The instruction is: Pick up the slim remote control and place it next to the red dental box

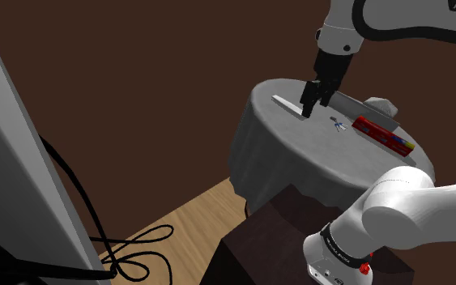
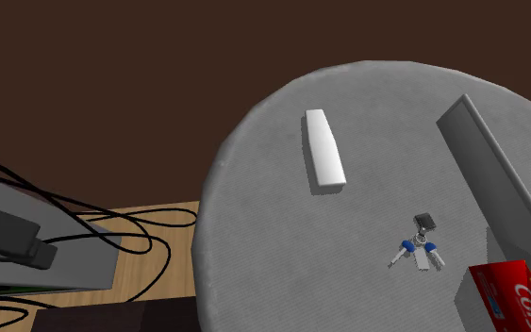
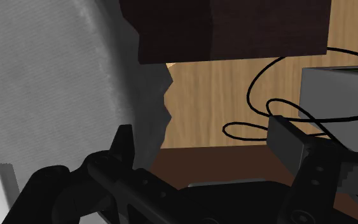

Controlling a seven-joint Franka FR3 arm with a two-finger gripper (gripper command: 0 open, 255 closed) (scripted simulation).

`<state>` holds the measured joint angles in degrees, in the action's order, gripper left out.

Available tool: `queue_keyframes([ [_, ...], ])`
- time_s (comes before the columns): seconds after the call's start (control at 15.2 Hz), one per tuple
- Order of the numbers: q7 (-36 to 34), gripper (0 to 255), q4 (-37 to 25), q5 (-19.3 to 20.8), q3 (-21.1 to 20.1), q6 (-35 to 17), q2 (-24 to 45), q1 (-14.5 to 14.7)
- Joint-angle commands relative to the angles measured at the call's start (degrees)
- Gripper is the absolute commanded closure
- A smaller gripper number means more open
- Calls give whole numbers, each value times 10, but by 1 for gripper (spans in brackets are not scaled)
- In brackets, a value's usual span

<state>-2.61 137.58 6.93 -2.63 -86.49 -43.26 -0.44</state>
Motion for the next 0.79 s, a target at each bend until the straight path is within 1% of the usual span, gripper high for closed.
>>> queue_keyframes([
  [0.0,0,0,0,0,0,0,0,0],
  [0.4,67,0,2,41,70,-84,60,-26],
  [0.73,122,0,-17,61,126,-152,130,-43],
])
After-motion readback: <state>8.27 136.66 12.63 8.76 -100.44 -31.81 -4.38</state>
